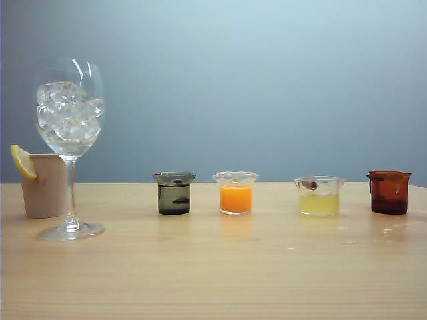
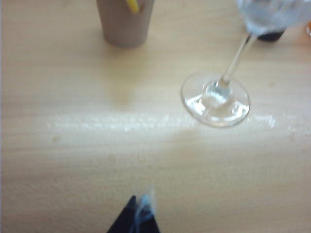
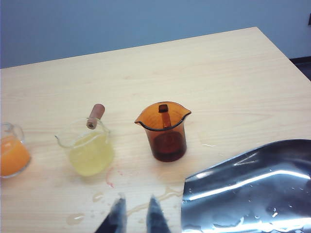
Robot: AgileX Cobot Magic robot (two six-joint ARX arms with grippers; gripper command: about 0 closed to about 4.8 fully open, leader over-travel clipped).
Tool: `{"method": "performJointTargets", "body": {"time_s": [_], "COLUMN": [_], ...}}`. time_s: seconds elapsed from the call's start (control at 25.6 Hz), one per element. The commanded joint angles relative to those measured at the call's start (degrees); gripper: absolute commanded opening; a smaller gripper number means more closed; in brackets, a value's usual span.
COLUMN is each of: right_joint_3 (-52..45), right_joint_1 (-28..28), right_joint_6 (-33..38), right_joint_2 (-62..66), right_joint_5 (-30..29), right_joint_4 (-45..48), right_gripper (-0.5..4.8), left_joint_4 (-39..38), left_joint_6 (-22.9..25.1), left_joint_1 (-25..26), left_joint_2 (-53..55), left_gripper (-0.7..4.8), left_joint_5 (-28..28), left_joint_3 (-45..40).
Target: Pick up the ice scoop on the desk filled with ice cubes, pour the ice into the goblet, and finally put the scoop back on the table.
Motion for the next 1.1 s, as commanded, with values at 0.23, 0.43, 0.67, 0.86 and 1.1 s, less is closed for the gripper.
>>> {"method": "performJointTargets", "body": {"time_s": [0.23,0.43,0.67,0.86,1.1], "right_joint_3": [0.26,0.26,0.17,-2.60,-3.80], "right_joint_1": [-0.07,-0.07,-0.07,-0.20,-0.57], "right_joint_6": [0.31,0.31,0.33,0.31,0.33], "right_joint_2": [-0.13,-0.13,-0.31,-10.34,-22.84], "right_joint_5": [0.66,0.63,0.46,0.44,0.39], "right_joint_4": [0.94,0.96,0.96,0.15,-4.46], "right_gripper": [1.04,1.04,1.04,1.04,1.04], "left_joint_4": [9.62,25.64,28.02,28.55,33.33], "left_joint_6": [-0.17,-0.17,-0.17,0.37,0.92], "left_joint_1": [0.48,0.48,0.46,0.46,0.46], "left_joint_2": [-2.86,-2.86,-2.86,-2.86,-2.86], "left_gripper": [-0.03,-0.03,-0.03,-0.03,-0.03], "left_joint_5": [0.28,0.90,0.63,0.63,-18.01], "left_joint_3": [-4.31,-8.48,-8.61,-8.59,-8.48]}}
